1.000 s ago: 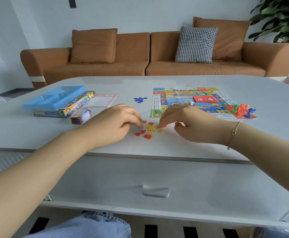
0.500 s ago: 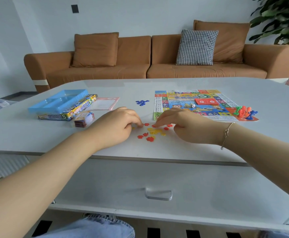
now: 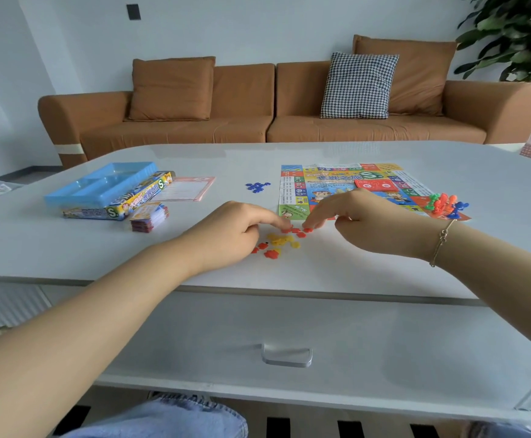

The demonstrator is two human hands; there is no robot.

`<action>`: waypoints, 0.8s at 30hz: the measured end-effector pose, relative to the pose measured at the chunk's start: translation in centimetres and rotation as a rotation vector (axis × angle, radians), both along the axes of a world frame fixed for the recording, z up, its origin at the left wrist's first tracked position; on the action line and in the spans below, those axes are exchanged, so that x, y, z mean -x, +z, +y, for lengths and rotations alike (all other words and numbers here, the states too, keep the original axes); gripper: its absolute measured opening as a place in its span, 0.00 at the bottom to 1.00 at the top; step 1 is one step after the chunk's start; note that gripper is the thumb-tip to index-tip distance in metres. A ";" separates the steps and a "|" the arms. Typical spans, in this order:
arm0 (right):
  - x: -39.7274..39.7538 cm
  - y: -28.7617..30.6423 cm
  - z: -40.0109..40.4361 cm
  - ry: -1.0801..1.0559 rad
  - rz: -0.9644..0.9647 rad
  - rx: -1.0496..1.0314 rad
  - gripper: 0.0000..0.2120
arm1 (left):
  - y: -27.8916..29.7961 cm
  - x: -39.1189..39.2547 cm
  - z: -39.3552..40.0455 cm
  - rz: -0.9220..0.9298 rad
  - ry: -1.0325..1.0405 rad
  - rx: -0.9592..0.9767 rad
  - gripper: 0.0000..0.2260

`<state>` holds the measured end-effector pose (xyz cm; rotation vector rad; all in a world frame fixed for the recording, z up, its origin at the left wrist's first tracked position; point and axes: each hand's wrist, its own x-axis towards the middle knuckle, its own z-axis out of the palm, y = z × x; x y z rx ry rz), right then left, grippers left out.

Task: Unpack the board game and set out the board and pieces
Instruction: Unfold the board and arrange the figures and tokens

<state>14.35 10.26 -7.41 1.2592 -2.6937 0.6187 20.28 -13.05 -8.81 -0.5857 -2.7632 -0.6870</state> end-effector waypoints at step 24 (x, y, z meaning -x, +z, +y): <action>-0.9 0.4 0.0 0.033 0.029 -0.079 0.28 | 0.6 -3.3 -2.1 0.167 -0.075 0.160 0.24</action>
